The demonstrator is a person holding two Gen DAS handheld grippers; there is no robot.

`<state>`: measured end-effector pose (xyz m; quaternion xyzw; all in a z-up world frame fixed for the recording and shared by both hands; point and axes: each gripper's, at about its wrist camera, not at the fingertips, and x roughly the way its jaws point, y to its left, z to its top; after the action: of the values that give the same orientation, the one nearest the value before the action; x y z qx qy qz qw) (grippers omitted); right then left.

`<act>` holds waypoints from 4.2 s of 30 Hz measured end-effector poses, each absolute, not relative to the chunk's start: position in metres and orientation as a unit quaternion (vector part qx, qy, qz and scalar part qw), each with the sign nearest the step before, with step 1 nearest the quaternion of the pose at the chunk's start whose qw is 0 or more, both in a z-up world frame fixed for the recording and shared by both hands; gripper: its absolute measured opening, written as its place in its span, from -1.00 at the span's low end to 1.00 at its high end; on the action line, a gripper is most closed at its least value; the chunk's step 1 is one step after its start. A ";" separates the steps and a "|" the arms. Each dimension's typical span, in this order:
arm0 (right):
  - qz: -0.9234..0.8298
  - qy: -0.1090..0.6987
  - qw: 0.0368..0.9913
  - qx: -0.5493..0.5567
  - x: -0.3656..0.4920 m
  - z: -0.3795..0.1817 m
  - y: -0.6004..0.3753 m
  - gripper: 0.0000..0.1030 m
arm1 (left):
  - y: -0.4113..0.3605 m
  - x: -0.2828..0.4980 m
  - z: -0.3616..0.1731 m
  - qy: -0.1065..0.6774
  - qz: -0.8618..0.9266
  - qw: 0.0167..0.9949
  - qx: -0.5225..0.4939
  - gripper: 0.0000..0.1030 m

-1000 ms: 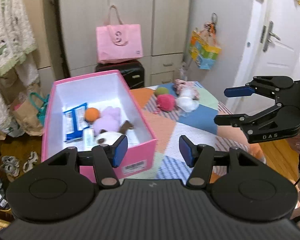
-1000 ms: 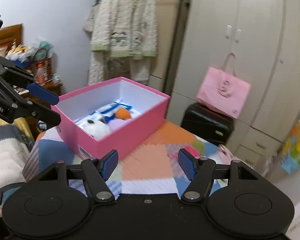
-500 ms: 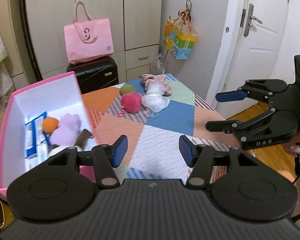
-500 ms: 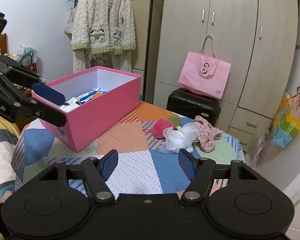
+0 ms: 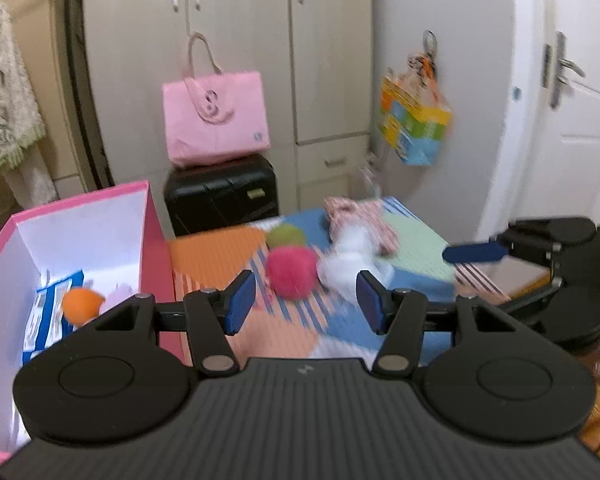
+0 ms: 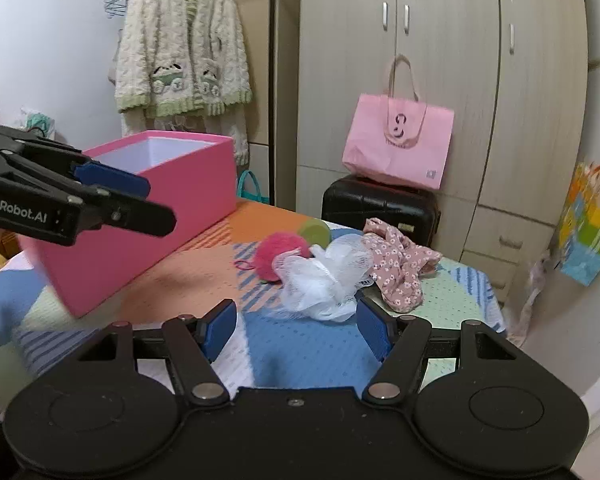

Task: Organize soft objects
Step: 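Move the left tool to the pink pompom while the right tool approaches the white mesh puff, then close the left tool on the pink pompom while the right tool grasps the white mesh puff, then lift and carry the pompom and mesh puff with both tools over the shoebox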

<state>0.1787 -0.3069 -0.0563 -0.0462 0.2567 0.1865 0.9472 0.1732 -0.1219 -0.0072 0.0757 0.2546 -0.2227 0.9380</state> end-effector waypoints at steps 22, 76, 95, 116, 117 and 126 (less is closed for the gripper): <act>0.209 0.278 0.937 -0.041 0.267 -0.090 -0.304 0.51 | -0.143 0.304 -0.080 0.360 -0.130 0.918 -0.103 0.03; 0.143 0.288 0.947 -0.016 0.218 -0.093 -0.283 0.46 | -0.143 0.260 -0.090 0.383 -0.207 0.897 -0.075 -0.28; 0.129 0.284 0.950 -0.010 0.140 -0.084 -0.294 -0.12 | -0.131 0.201 -0.078 0.391 -0.241 0.887 -0.041 -0.28; 0.215 0.336 0.914 0.071 0.096 -0.067 -0.287 -0.12 | -0.077 0.128 -0.054 0.406 -0.286 0.868 0.004 -0.28; 0.223 0.341 0.910 0.072 0.094 -0.066 -0.284 -0.12 | -0.073 0.124 -0.051 0.407 -0.290 0.866 0.007 -0.28; 0.310 0.369 0.873 0.076 0.081 -0.039 -0.248 -0.12 | -0.018 0.095 -0.029 0.418 -0.306 0.855 -0.009 -0.28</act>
<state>0.0807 -0.2484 -0.0388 0.0757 0.3692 0.3101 0.8728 0.0955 -0.0176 -0.0295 -0.0090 0.4178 -0.3063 0.8553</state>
